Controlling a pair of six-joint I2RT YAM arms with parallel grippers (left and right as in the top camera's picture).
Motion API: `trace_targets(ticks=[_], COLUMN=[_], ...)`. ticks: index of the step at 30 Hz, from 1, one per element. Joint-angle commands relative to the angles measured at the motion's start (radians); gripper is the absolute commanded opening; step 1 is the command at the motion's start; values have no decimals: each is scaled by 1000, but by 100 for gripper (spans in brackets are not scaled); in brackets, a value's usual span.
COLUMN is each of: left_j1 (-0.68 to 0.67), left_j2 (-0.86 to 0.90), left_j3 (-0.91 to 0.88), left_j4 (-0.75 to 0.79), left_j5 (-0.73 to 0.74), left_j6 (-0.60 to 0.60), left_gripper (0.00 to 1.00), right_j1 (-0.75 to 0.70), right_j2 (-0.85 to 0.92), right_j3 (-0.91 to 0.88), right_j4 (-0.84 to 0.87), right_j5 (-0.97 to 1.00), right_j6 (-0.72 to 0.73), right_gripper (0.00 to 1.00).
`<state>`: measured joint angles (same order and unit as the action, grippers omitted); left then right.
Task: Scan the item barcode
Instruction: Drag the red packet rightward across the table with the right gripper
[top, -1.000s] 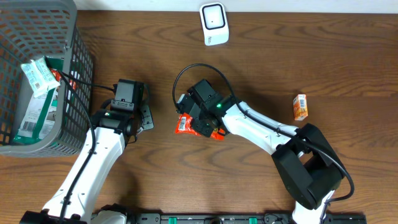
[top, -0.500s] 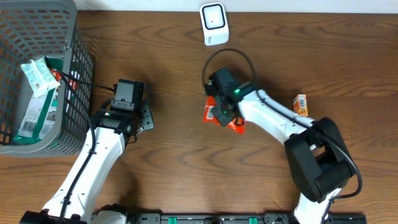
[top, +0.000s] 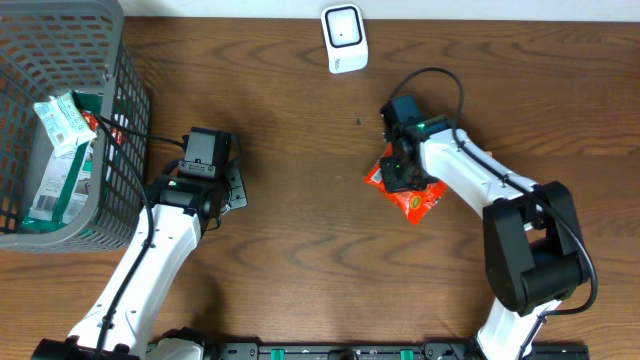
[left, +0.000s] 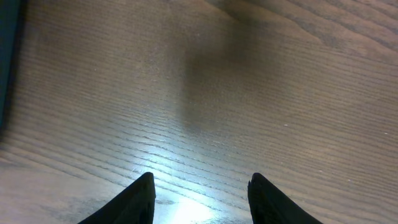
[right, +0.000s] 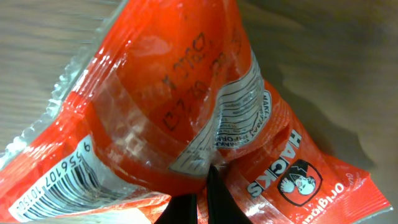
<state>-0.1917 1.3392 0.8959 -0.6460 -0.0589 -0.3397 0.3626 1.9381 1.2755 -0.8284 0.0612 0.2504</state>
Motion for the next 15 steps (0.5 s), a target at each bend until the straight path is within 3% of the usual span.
trace_targets(ticks=[1,12,15], left_j1=[3,3,3], left_j2=[8,8,8], left_j3=[-10,-10,-10], left_j4=[-1,0,0], left_j5=[-12,-12,-12], left_j6=[2,2,2], left_gripper=[50,50,50], right_j1=[-54,-107,-107], right_j2=[31,25,12], right_j3=[-28,-18,10], right_j4=[-31,-116,-134], right_j5=[39,-31,-40], right_j6=[127,137,134], right_gripper=[1,13,23])
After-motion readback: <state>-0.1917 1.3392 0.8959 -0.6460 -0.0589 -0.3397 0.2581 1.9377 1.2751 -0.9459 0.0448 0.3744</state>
